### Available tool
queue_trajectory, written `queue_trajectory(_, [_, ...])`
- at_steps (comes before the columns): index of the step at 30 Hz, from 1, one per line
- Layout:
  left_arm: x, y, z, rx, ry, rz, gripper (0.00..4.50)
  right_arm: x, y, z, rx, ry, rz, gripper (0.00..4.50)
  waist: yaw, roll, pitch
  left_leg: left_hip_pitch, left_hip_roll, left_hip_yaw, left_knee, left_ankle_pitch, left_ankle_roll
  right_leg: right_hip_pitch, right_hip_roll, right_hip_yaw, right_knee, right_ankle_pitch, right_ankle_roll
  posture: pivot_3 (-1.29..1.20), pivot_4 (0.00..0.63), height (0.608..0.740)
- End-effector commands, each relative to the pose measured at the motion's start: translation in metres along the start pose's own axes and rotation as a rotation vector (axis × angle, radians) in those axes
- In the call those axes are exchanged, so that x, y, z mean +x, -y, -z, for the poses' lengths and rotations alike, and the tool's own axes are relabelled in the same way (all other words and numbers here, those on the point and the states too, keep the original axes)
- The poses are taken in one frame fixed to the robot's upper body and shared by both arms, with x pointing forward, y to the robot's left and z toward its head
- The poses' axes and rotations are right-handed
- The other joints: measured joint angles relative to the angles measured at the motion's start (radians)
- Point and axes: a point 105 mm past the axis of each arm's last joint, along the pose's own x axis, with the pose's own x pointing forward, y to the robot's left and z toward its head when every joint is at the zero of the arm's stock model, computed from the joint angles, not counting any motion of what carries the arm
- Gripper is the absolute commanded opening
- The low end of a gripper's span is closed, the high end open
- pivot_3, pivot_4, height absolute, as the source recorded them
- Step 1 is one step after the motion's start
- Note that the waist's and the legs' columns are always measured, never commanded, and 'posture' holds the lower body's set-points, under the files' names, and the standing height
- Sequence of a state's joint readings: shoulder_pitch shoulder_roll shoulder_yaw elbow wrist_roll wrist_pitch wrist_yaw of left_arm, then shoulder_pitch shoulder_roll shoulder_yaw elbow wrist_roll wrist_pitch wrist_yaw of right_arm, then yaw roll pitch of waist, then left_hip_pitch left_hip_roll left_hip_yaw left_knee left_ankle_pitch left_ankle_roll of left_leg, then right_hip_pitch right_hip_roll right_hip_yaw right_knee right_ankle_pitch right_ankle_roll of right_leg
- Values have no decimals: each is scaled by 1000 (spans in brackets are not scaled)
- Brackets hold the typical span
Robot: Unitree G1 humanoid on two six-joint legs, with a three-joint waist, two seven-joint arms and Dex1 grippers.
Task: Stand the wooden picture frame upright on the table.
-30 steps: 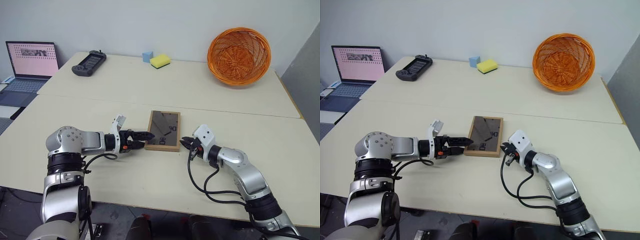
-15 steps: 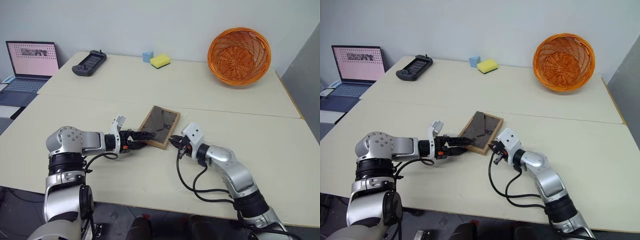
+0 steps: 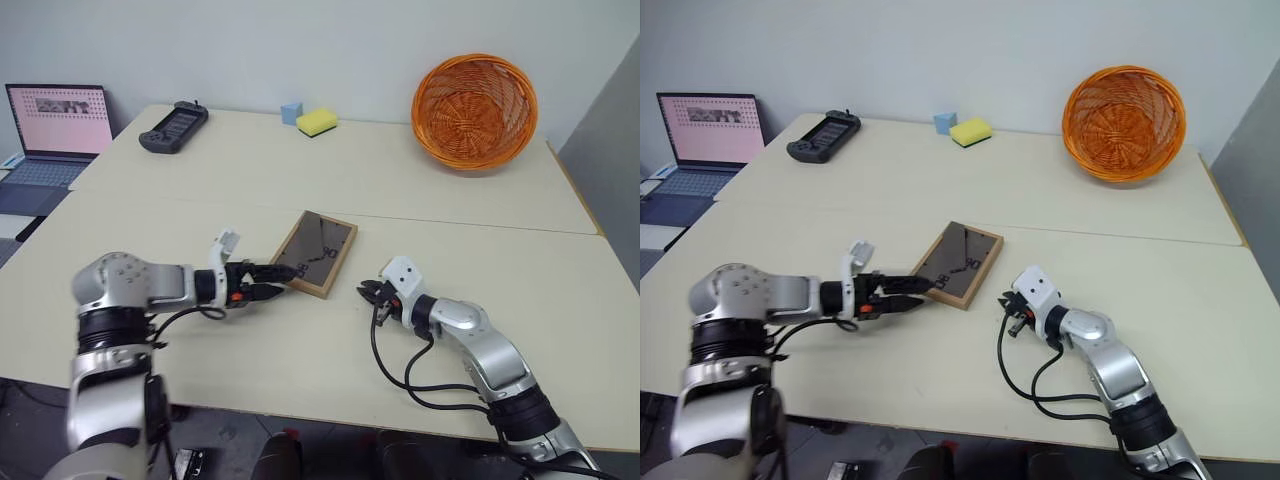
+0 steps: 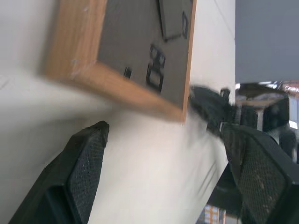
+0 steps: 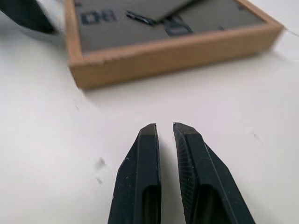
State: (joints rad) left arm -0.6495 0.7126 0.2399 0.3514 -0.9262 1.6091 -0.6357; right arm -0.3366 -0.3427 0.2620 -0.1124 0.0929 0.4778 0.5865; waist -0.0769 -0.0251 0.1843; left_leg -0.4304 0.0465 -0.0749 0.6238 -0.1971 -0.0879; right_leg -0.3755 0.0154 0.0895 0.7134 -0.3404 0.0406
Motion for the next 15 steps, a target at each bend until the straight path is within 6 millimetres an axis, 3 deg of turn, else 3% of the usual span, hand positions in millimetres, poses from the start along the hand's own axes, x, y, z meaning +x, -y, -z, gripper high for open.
queue_trajectory(1, [-20,13,-2,66,-27,49,4075,-4,5,-13,-35,56,13,575,0,0,0,0,0,0,0,0,0,0,0,0,0,0,0,0,150,740])
queue_trajectory(8, [-15,-6,-44,216,53,-41,4075,-4,5,-16,-32,67,25,575,18,0,0,0,-2,0,0,0,0,1,0,-1,-1,0,0,0,150,740])
queue_trajectory(15, [13,-7,-54,356,-44,-6,4075,-7,2,-18,-28,73,44,575,21,0,0,-3,-1,1,0,0,0,-3,0,0,-1,-1,-1,0,150,740])
